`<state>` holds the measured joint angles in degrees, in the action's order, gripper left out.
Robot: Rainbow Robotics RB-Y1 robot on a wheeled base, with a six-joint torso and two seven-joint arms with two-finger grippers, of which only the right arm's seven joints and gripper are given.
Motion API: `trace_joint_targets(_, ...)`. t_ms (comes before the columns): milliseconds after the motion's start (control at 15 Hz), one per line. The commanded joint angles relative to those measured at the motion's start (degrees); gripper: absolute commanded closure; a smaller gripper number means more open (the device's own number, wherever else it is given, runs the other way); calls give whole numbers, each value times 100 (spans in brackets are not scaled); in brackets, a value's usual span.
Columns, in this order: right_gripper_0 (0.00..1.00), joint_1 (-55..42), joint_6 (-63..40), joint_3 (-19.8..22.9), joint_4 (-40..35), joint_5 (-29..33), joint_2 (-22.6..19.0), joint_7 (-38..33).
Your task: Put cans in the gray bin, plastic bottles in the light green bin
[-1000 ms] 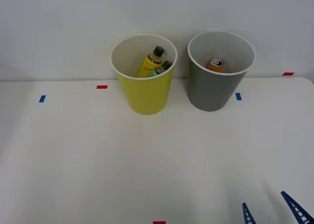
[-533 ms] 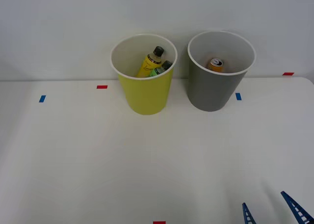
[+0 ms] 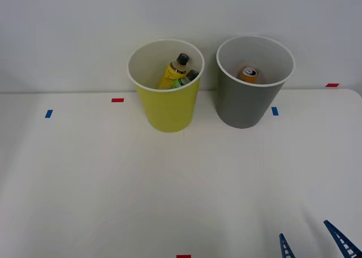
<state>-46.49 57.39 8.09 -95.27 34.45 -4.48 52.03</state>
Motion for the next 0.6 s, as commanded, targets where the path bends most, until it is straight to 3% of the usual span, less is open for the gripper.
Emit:
trace_joint_targets(67, 0, 0, 0, 0, 0, 0, 0, 0)
trace_joint_targets(600, 0, 0, 0, 0, 0, 0, 0, 0)
